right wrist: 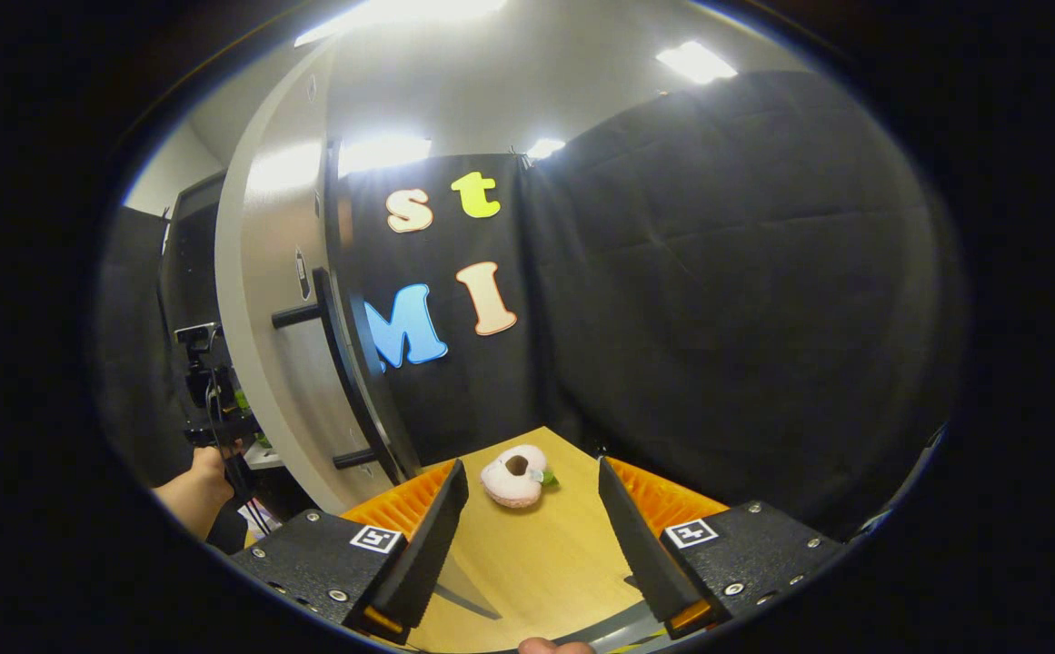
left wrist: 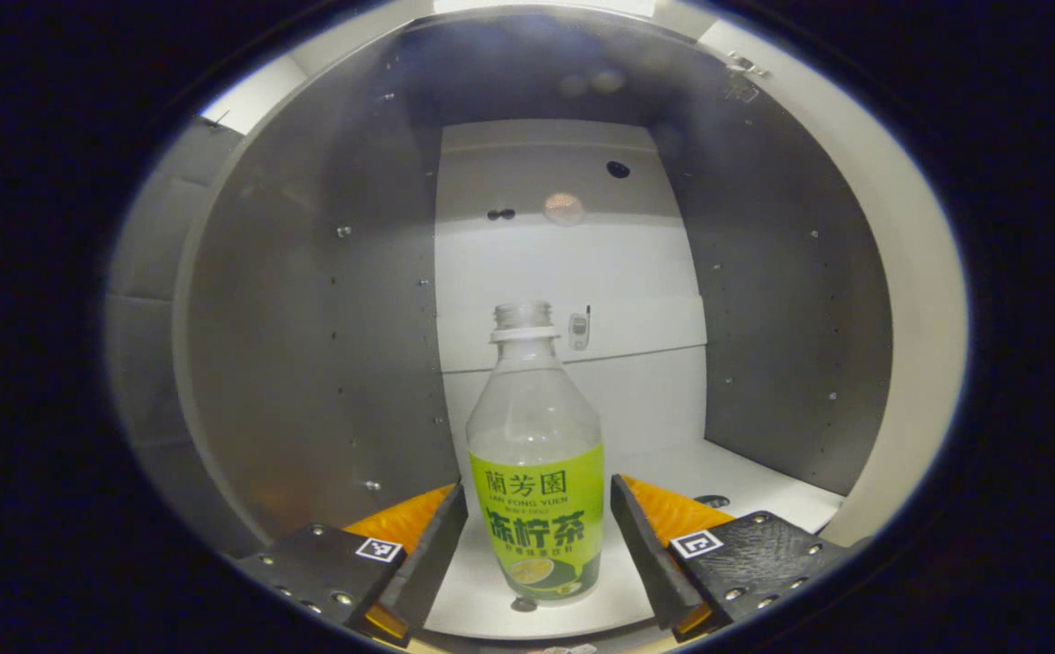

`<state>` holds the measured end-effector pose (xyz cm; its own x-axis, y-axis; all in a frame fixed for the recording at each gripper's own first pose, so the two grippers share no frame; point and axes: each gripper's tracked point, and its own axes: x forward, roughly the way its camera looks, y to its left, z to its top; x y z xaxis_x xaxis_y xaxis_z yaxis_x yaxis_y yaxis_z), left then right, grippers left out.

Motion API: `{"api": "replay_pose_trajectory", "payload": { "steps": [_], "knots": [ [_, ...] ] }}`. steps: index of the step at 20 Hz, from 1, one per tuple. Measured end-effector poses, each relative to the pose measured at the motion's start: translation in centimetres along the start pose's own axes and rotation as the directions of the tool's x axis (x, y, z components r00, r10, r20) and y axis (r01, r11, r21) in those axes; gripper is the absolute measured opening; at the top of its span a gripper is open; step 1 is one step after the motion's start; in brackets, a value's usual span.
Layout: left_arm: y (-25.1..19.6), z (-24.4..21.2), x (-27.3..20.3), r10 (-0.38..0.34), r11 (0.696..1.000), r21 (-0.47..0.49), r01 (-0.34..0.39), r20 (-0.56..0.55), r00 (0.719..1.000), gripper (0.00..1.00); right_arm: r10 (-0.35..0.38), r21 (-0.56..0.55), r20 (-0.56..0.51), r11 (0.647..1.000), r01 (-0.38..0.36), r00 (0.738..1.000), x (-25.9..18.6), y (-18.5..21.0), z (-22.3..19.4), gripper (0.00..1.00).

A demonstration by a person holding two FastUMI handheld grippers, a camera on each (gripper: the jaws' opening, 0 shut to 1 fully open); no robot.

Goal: Open the cabinet door with the right hand, grasp the bottle in the cabinet with the left hand and place it on the coaster, then close the cabinet door with the right hand.

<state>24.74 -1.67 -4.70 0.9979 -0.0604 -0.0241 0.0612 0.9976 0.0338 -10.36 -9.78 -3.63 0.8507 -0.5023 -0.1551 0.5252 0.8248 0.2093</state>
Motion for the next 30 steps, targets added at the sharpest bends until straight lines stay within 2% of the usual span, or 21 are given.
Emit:
{"api": "replay_pose_trajectory", "payload": {
  "steps": [3, 4, 6, 7, 9, 17, 18, 19, 22, 23, 24, 27, 28, 30],
  "knots": [
    [-0.2, -0.4, 0.4, -0.014, 1.000, -0.028, 0.014, 0.005, 1.000, 0.90, -0.024, 0.015, -0.036, 1.000, 0.024, 0.999, 0.5, 0.2, -1.1, 0.89],
    [0.2, -0.4, 0.7, 0.015, 1.000, -0.024, -0.015, 0.012, 1.000, 0.90, -0.025, 0.023, -0.042, 0.999, 0.026, 0.999, 0.7, 0.2, -1.2, 0.89],
    [0.7, 0.2, 0.5, 0.034, 0.999, -0.029, -0.033, 0.031, 0.999, 0.58, -0.023, 0.027, -0.046, 0.999, 0.024, 0.999, 1.2, 0.3, -1.4, 0.90],
    [0.5, 0.3, 0.2, 0.028, 0.999, -0.034, -0.027, 0.033, 0.999, 0.66, -0.021, 0.024, -0.046, 0.999, 0.022, 0.999, 1.4, 0.5, -1.5, 0.89],
    [0.4, 0.6, 0.0, 0.021, 1.000, -0.023, -0.020, 0.033, 0.999, 0.66, -0.011, 0.011, -0.039, 1.000, 0.011, 0.999, 1.6, 0.7, -1.3, 0.90],
    [-0.3, 3.2, -3.9, 0.030, 0.999, -0.021, -0.029, 0.057, 0.998, 0.66, 0.066, 0.036, -0.037, 0.997, -0.065, 0.997, 3.0, -0.3, -1.0, 0.90],
    [-0.3, 3.6, -4.6, 0.033, 0.999, -0.020, -0.032, 0.059, 0.998, 0.58, 0.079, 0.036, -0.041, 0.996, -0.077, 0.996, 3.2, -0.4, -0.9, 0.90],
    [-0.3, 3.9, -5.3, 0.036, 0.999, -0.012, -0.036, 0.062, 0.997, 0.65, 0.096, 0.033, -0.058, 0.995, -0.094, 0.994, 3.3, -0.5, -1.2, 0.89],
    [0.2, 4.8, -7.8, 0.063, 0.998, 0.016, -0.064, 0.074, 0.995, 0.66, 0.141, 0.008, -0.097, 0.990, -0.141, 0.985, 3.2, -1.0, -1.9, 0.90],
    [0.3, 4.8, -8.8, 0.073, 0.997, 0.017, -0.074, 0.074, 0.995, 0.58, 0.162, 0.002, -0.107, 0.987, -0.162, 0.981, 3.0, -0.9, -2.2, 0.90],
    [0.5, 4.9, -9.7, 0.085, 0.996, 0.018, -0.087, 0.071, 0.994, 0.66, 0.184, -0.006, -0.117, 0.983, -0.186, 0.976, 2.9, -0.9, -2.4, 0.90],
    [1.6, 4.7, -12.6, 0.130, 0.991, 0.016, -0.131, 0.053, 0.990, 0.66, 0.240, -0.033, -0.137, 0.969, -0.246, 0.961, 2.7, -1.3, -2.7, 0.90],
    [1.8, 5.0, -13.4, 0.147, 0.989, 0.018, -0.148, 0.054, 0.988, 0.73, 0.258, -0.033, -0.142, 0.964, -0.265, 0.956, 2.6, -1.5, -2.7, 0.90],
    [2.3, 5.3, -15.6, 0.173, 0.984, 0.026, -0.175, 0.060, 0.983, 0.73, 0.296, -0.027, -0.156, 0.952, -0.304, 0.942, 2.6, -1.7, -3.0, 0.90]
  ]
}}
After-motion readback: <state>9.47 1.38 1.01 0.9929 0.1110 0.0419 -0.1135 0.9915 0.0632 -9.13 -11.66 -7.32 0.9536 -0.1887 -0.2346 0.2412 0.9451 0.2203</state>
